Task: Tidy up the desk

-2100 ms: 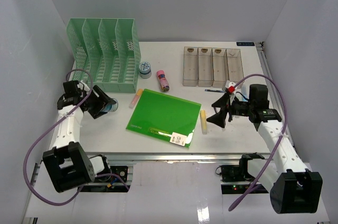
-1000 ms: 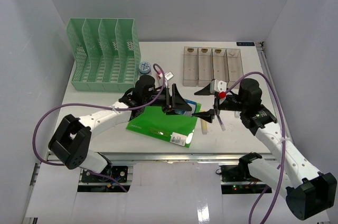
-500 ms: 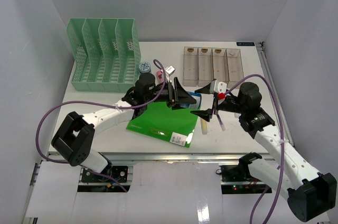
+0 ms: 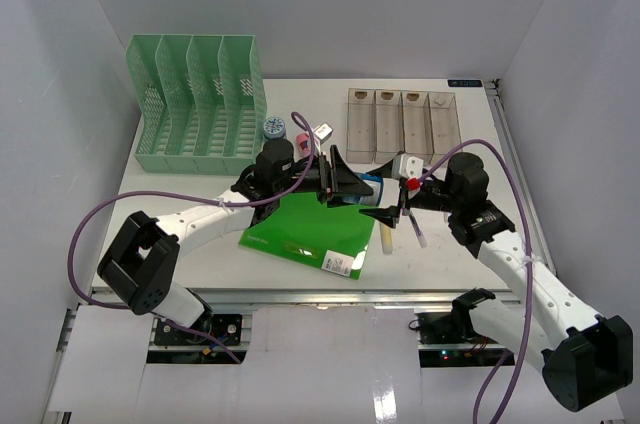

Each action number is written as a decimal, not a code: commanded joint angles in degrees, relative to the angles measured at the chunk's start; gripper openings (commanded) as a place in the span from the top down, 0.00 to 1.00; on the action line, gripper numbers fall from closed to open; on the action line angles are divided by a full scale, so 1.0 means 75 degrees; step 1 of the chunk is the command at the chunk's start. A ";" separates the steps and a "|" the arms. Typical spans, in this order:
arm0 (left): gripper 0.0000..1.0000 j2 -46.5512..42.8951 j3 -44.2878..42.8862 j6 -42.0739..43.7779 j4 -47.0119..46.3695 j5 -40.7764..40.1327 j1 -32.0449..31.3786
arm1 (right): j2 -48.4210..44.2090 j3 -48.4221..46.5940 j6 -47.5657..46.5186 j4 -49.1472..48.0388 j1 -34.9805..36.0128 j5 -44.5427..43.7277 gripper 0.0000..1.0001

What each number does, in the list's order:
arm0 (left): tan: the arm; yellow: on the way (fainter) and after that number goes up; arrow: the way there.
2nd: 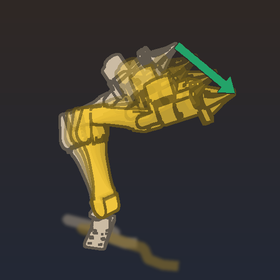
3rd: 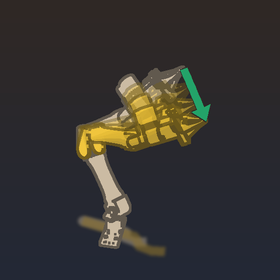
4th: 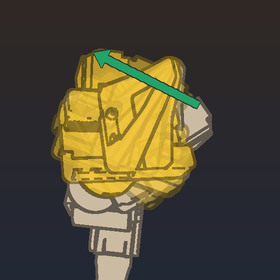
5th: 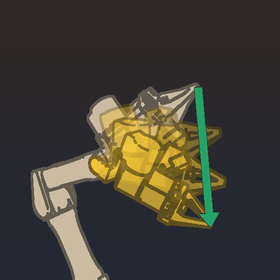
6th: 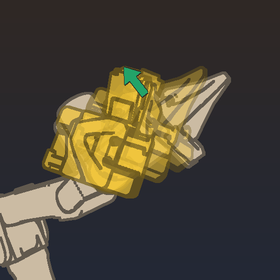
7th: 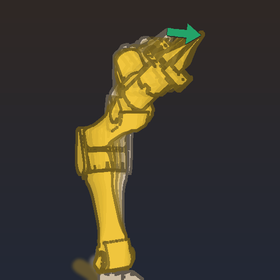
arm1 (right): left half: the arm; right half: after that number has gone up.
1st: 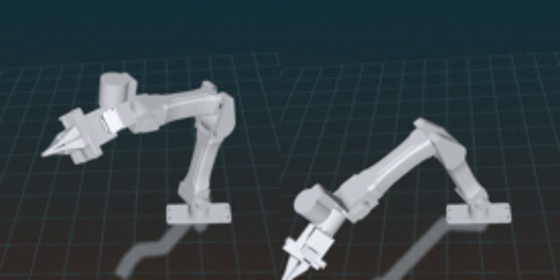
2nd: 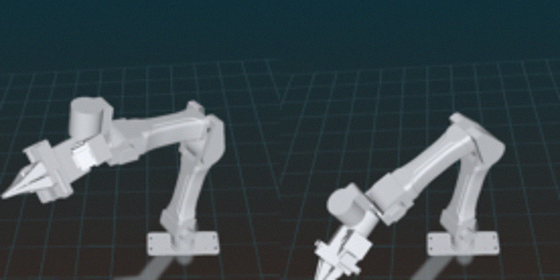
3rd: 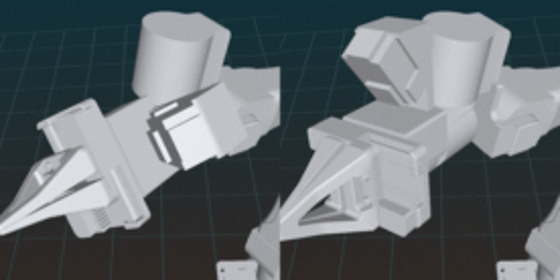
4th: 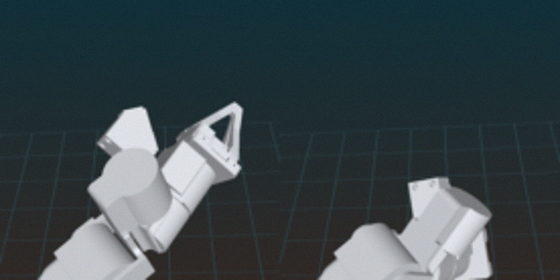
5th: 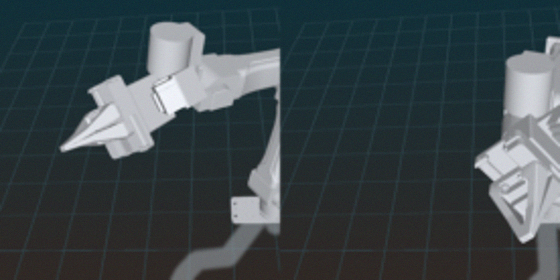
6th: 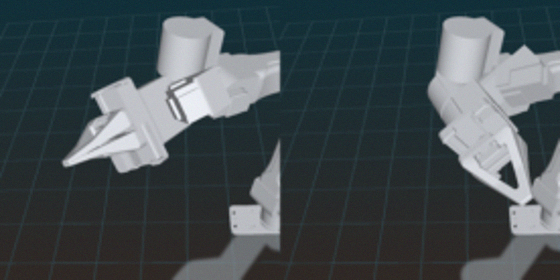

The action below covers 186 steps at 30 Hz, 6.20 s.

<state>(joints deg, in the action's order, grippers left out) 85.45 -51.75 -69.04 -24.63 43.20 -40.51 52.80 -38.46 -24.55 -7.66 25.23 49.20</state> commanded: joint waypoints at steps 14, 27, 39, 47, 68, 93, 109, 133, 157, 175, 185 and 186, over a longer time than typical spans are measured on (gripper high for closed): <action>0.13 -0.0734 -0.0688 0.0715 0.0439 -0.0042 -0.0004 | 0.0171 -0.0541 -0.1056 0.0796 0.0038 0.0787 0.92; 0.02 -0.1940 -0.2273 0.3781 0.5643 -0.2196 0.0744 | -0.0137 -0.0579 -0.1567 0.1874 -0.0160 -0.0119 0.92; 0.02 -0.3126 -0.1384 0.5376 0.7744 -0.5310 0.0844 | 0.0984 -0.1783 0.0152 0.1738 -0.1583 -0.3602 0.92; 0.02 -0.4094 -0.0297 0.5958 0.7928 -0.6620 0.0866 | 0.2960 -0.3478 0.1704 0.1740 -0.2188 -0.7112 0.92; 0.02 -0.6080 0.0884 0.5638 0.7599 -0.5769 0.0855 | 0.8020 -0.7204 0.2708 0.1116 -0.2919 -0.8060 0.87; 0.02 -0.5730 0.0899 0.4936 0.6872 -0.4905 0.0855 | 0.9372 -0.8162 0.2753 0.0784 -0.3271 -0.7179 0.07; 0.07 -0.1461 -0.1795 0.4845 0.7618 -0.6800 0.0843 | 0.3617 -0.2857 0.0379 0.2532 -0.4021 0.2647 0.02; 0.03 0.4509 -0.7131 0.5899 0.8895 -0.9542 0.1567 | 0.0714 -0.0114 0.1823 0.1385 -0.4075 0.2946 0.03; 0.03 0.6095 -0.8725 0.5938 0.9031 -0.9456 0.2196 | 0.0835 -0.0134 0.1871 0.1350 -0.4251 0.2979 0.03; 0.32 0.6610 -0.9307 0.5994 0.8804 -0.9244 0.2347 | 0.0918 -0.0122 0.1843 0.1362 -0.4361 0.2999 0.03; 0.86 0.5076 -0.8332 0.5796 0.8235 -0.8045 0.2355 | 0.0906 -0.0028 0.1361 0.1612 -0.4384 0.3279 0.03; 0.91 0.4792 -0.8182 0.5707 0.8176 -0.7853 0.2355 | 0.0906 -0.0062 0.1116 0.1808 -0.4377 0.3351 0.03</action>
<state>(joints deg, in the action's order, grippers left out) 132.87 -115.98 -24.46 40.02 -22.32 -23.17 59.42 -39.36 -11.61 4.35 -7.18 71.11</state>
